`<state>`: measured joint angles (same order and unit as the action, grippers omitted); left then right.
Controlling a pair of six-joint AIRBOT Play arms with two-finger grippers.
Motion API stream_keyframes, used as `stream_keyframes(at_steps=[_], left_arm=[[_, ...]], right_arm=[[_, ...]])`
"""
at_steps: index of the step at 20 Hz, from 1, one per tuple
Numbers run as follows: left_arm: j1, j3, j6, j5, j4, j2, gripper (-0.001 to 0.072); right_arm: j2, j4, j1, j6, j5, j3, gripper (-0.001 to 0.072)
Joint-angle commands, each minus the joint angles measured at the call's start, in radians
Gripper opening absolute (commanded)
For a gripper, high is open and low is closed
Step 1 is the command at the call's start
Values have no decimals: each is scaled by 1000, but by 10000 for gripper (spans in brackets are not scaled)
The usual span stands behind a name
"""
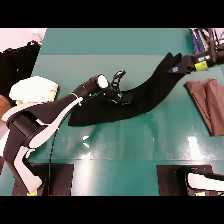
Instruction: Fold the shirts.
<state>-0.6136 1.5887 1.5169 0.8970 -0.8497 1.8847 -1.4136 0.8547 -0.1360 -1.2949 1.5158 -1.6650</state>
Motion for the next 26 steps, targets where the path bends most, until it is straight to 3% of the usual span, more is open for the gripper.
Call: stream_keyframes(at_steps=[1,8,13,19,20,21,22,24,25,26], left_arm=[[-7,4,2,-24,-16,9,27],[70,5,47,-21,-64,-37,26],[262,5,47,67,-298,-243,27],[539,5,45,135,-457,-514,28],[576,5,45,141,-457,-546,28],[604,5,43,148,-457,-569,28],[629,5,36,158,-457,-589,28],[654,5,19,178,-456,-608,28],[658,5,19,192,-456,-610,28],[658,4,17,213,-456,-610,28]], right_arm=[[6,0,-120,-34,-30,-61,13],[4,0,-274,-33,-125,-106,13],[-52,-1,-425,-19,-160,-106,14],[-230,0,-713,51,-448,-106,21],[-260,-2,-753,85,-509,-107,165],[-282,0,-782,96,-554,-107,400],[-297,0,-803,96,-574,-108,585],[-294,20,-803,95,-520,-108,580],[-280,54,-787,92,-461,-108,515],[-262,92,-764,81,-400,-104,509]])
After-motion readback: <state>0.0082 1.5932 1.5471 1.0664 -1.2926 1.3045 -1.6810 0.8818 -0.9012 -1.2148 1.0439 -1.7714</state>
